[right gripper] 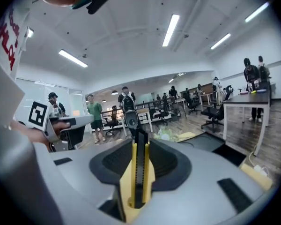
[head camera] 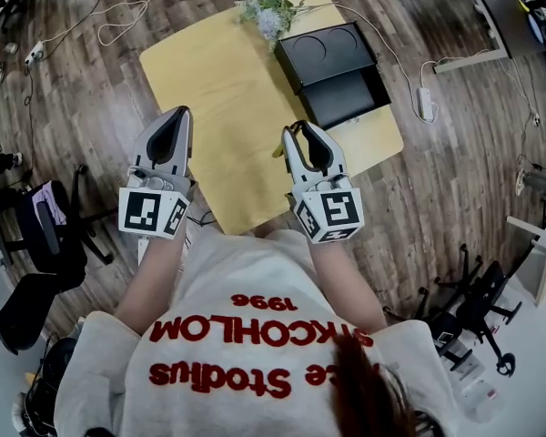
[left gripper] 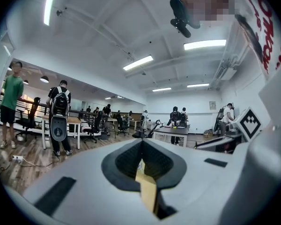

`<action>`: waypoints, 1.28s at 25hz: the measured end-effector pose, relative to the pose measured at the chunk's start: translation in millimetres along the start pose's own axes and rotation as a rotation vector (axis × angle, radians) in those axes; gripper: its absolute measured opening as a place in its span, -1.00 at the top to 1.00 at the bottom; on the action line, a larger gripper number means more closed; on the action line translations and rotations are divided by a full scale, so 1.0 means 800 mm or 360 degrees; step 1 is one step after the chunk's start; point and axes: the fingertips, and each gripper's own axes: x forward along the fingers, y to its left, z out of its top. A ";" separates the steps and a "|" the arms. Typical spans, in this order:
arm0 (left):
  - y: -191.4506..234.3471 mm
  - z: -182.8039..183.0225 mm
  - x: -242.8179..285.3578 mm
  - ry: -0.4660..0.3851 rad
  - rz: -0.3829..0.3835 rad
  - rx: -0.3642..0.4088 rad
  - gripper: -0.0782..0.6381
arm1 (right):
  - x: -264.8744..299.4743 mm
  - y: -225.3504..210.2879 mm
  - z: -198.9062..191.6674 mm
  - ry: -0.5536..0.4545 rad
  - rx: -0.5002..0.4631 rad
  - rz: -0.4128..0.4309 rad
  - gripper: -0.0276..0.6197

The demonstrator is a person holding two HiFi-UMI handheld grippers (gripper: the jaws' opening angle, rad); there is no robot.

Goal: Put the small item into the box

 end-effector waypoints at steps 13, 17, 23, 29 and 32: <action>-0.011 0.022 0.042 -0.0085 -0.0061 0.0021 0.76 | -0.031 -0.075 0.104 -0.0264 0.0038 -0.0205 0.56; -0.016 0.008 0.055 -0.0058 -0.0093 0.0005 0.76 | -0.014 -0.121 0.091 -0.0218 0.0063 -0.0295 0.56; -0.020 -0.019 0.069 0.0030 -0.0129 -0.0001 0.76 | 0.025 -0.195 0.027 -0.0038 0.0113 -0.0448 0.56; -0.020 -0.038 0.074 0.0106 -0.0155 -0.0007 0.76 | 0.049 -0.232 -0.043 0.0194 0.0191 -0.0534 0.56; -0.021 -0.047 0.077 0.0134 -0.0164 -0.0008 0.76 | 0.058 -0.244 -0.071 0.0312 0.0249 -0.0570 0.55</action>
